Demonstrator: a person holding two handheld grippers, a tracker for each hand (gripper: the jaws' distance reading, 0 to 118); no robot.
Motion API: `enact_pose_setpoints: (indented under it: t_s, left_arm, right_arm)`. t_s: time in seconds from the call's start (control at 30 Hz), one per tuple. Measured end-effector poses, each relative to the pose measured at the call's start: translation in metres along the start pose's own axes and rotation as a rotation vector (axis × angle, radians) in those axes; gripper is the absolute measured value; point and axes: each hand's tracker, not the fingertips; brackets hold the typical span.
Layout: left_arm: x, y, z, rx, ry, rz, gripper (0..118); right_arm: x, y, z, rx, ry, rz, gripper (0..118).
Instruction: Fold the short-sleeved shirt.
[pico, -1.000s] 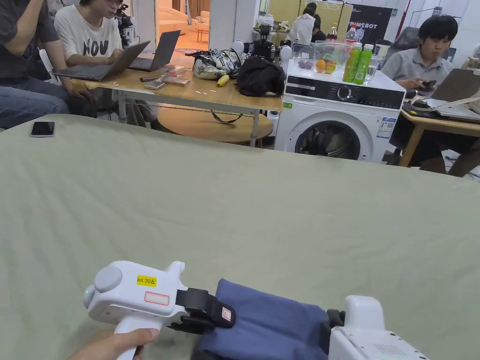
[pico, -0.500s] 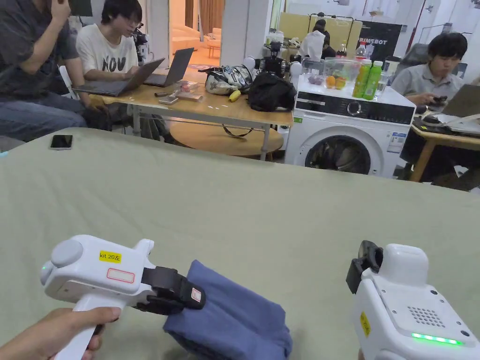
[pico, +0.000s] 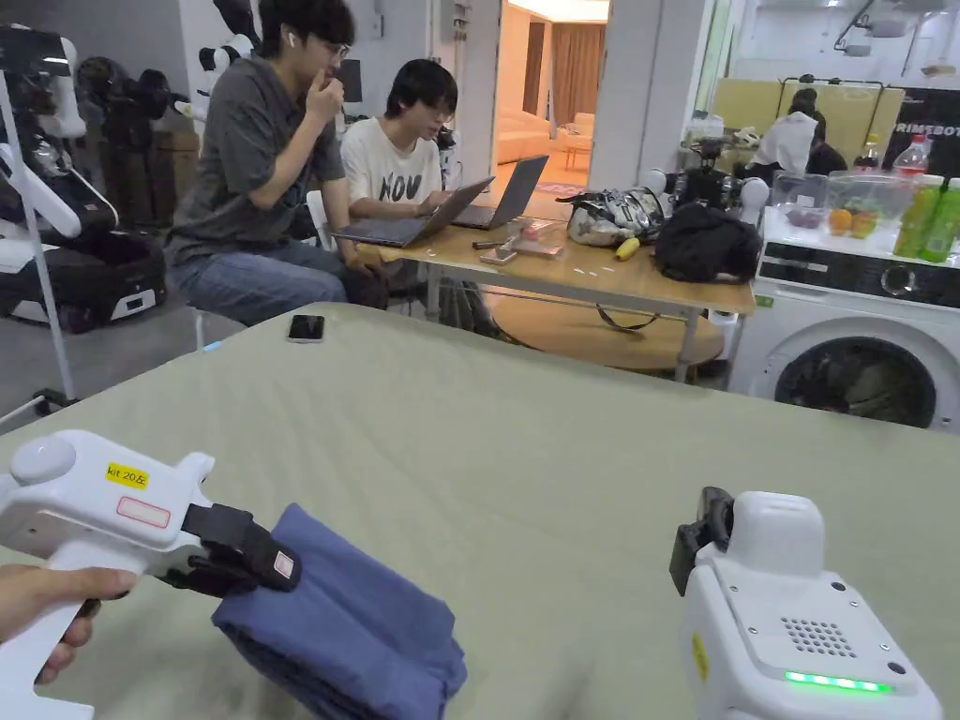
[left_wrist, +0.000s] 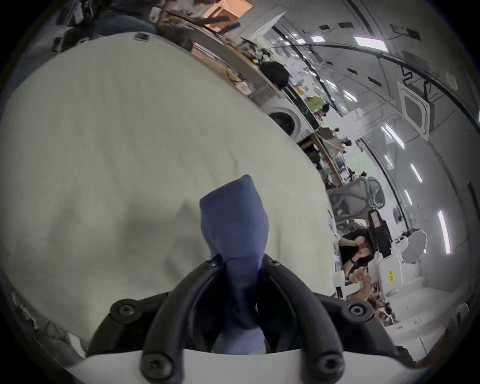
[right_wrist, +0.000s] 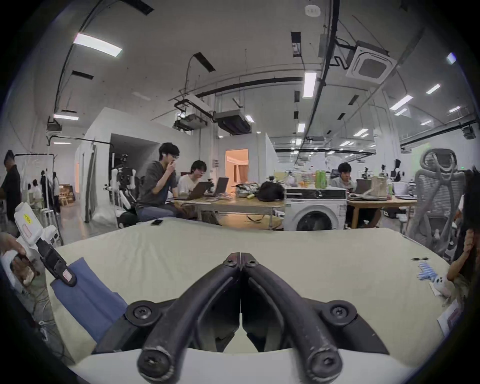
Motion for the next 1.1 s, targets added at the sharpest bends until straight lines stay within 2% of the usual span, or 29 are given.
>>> enact_pose_setpoints:
  t_s: [0.2, 0.33, 0.47, 0.7, 0.73, 0.8, 0.87, 1.0, 1.1]
  left_arm:
    - [-0.052, 0.026, 0.067, 0.052, 0.149, 0.049, 16]
    - [-0.079, 0.038, 0.099, 0.077, 0.223, 0.063, 16]
    - [-0.104, 0.047, 0.11, 0.046, 0.34, 0.082, 16]
    - [-0.141, 0.048, 0.098, 0.022, 0.406, 0.158, 16]
    - [-0.143, 0.048, 0.097, 0.022, 0.409, 0.17, 22]
    - [-0.144, 0.049, 0.096, 0.021, 0.436, 0.182, 45]
    - [-0.143, 0.049, 0.102, 0.031, 0.491, 0.177, 53]
    - [-0.129, 0.052, 0.117, 0.106, 0.612, 0.118, 54]
    - [-0.118, 0.048, 0.117, 0.151, 0.575, 0.108, 54]
  right_arm:
    - [-0.048, 0.0, -0.018, -0.018, 0.086, 0.019, 0]
    - [-0.067, -0.006, -0.025, -0.042, 0.126, 0.032, 0]
    - [-0.076, -0.014, -0.028, -0.071, 0.141, 0.041, 0]
    - [-0.081, -0.027, -0.035, -0.116, 0.154, 0.046, 0]
    - [-0.082, -0.028, -0.035, -0.12, 0.155, 0.049, 0]
    - [-0.083, -0.027, -0.035, -0.123, 0.158, 0.052, 0]
    - [-0.082, -0.027, -0.036, -0.125, 0.159, 0.054, 0]
    - [-0.08, -0.025, -0.035, -0.125, 0.161, 0.058, 0]
    - [-0.076, -0.026, -0.034, -0.12, 0.157, 0.058, 0]
